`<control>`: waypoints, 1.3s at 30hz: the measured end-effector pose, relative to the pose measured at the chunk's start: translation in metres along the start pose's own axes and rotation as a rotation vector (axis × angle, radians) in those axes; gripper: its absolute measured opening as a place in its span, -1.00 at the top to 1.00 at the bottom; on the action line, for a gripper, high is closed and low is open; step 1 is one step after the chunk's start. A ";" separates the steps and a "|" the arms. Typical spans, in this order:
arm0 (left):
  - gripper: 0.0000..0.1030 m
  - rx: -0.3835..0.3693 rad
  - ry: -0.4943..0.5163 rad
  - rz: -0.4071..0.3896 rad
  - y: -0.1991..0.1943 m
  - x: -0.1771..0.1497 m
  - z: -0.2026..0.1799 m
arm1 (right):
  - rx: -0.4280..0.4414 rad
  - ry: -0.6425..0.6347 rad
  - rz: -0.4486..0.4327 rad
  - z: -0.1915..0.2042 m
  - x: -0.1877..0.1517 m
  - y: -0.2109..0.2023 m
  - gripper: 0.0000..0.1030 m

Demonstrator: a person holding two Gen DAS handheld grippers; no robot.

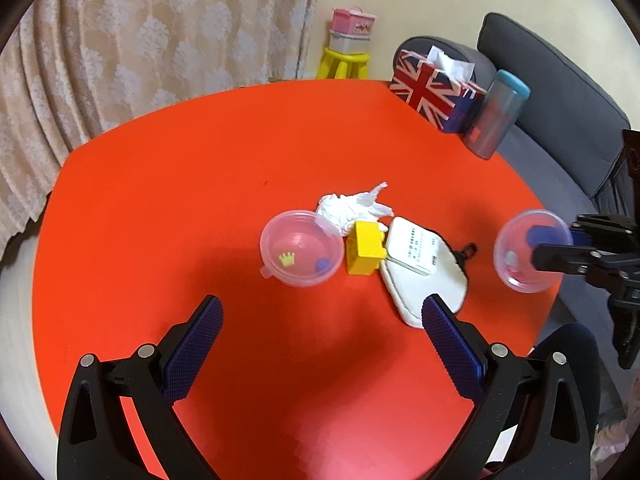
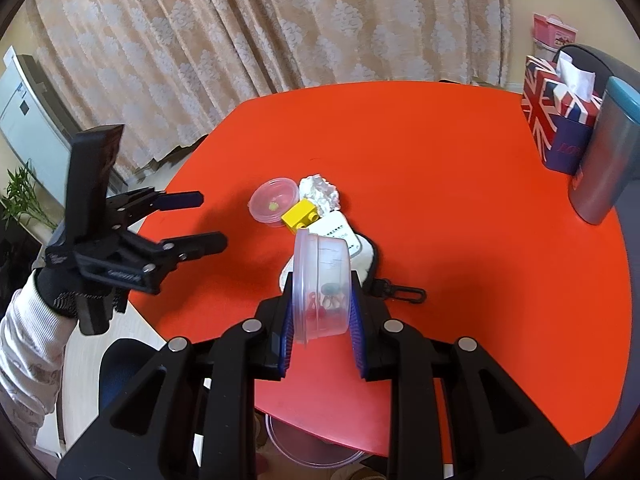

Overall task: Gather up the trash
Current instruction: 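Grasp the clear round bowl with crown sticker with the left gripper while the right holds the container, then carry the container and bowl over the bin and open both grippers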

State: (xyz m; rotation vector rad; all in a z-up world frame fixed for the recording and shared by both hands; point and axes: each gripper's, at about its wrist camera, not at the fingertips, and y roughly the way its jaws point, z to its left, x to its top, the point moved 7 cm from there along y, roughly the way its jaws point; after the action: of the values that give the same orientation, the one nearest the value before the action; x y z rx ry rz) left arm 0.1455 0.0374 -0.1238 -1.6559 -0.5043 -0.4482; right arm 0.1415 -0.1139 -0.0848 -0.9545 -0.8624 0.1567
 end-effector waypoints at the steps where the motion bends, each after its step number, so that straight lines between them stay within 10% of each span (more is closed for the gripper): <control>1: -0.86 0.000 0.005 0.008 0.005 0.002 0.001 | -0.001 0.002 -0.001 -0.001 0.000 -0.001 0.54; 18: -0.84 0.018 0.058 0.071 0.056 0.014 0.017 | -0.003 0.024 0.010 -0.013 -0.003 0.006 0.54; 27: -0.15 0.015 0.070 0.070 0.064 0.016 0.015 | 0.001 0.029 0.019 -0.017 -0.003 0.013 0.54; 39: -0.14 0.029 0.038 0.023 0.040 0.010 0.012 | -0.019 0.005 0.012 -0.013 -0.003 0.012 0.54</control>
State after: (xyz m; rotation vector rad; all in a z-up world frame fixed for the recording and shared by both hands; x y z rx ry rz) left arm 0.1768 0.0452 -0.1525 -1.6207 -0.4616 -0.4526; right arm 0.1512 -0.1164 -0.0998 -0.9780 -0.8551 0.1567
